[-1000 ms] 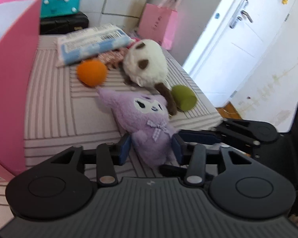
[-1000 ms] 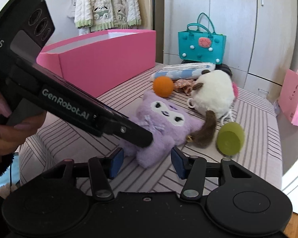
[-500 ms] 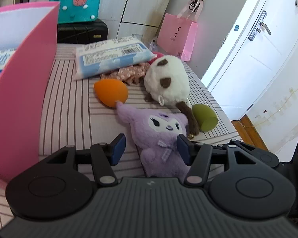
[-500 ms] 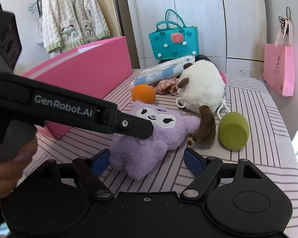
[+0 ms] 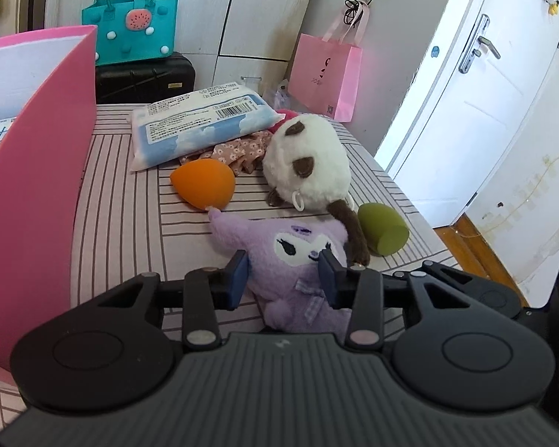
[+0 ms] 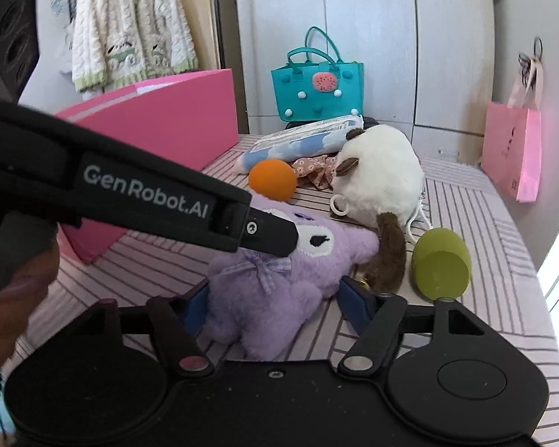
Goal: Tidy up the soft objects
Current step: 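Close the left tool on the purple plush doll's head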
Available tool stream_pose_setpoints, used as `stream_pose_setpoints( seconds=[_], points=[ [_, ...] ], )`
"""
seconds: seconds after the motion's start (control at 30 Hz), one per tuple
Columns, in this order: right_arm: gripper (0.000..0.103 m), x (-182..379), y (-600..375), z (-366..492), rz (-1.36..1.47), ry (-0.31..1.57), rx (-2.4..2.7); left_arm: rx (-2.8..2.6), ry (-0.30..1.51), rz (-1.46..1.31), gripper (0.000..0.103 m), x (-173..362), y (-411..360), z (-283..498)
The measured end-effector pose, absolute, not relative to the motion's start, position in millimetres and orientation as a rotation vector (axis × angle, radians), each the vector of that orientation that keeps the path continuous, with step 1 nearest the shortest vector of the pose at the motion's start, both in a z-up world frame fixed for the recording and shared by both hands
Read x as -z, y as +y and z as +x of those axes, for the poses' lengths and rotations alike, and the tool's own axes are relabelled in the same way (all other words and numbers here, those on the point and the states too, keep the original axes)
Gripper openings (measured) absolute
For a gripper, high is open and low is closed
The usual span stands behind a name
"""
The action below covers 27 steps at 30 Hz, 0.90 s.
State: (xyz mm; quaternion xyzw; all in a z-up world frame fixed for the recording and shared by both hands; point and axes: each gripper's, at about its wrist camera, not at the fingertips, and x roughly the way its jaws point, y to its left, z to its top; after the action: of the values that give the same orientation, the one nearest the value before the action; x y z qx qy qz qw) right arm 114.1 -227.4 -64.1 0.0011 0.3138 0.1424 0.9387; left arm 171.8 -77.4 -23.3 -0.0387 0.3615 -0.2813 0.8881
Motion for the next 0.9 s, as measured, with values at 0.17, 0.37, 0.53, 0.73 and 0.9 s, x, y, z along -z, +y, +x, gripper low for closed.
stream_pose_setpoints(
  seconds=[0.17,0.37,0.53,0.73,0.9],
  points=[
    [0.066,62.7,-229.8,111.0,0.023,0.633,-0.284,0.582,0.752,-0.098,0.039,24.4,-76.6,170.5],
    [0.063,56.9,-231.2,112.1,0.04,0.673,-0.312,0.576,0.792,-0.094,0.038,20.6,-76.7,167.9],
    [0.062,49.1,-233.6,116.8,0.077,0.731,-0.342,0.564,0.8,-0.072,0.038,14.1,-77.4,162.8],
    [0.062,38.1,-241.4,120.1,0.161,0.788,-0.402,0.579,0.807,-0.083,0.038,4.5,-69.4,158.0],
    [0.062,31.6,-240.9,121.5,0.158,0.832,-0.446,0.575,0.804,-0.066,0.038,-4.1,-66.0,151.2]
  ],
)
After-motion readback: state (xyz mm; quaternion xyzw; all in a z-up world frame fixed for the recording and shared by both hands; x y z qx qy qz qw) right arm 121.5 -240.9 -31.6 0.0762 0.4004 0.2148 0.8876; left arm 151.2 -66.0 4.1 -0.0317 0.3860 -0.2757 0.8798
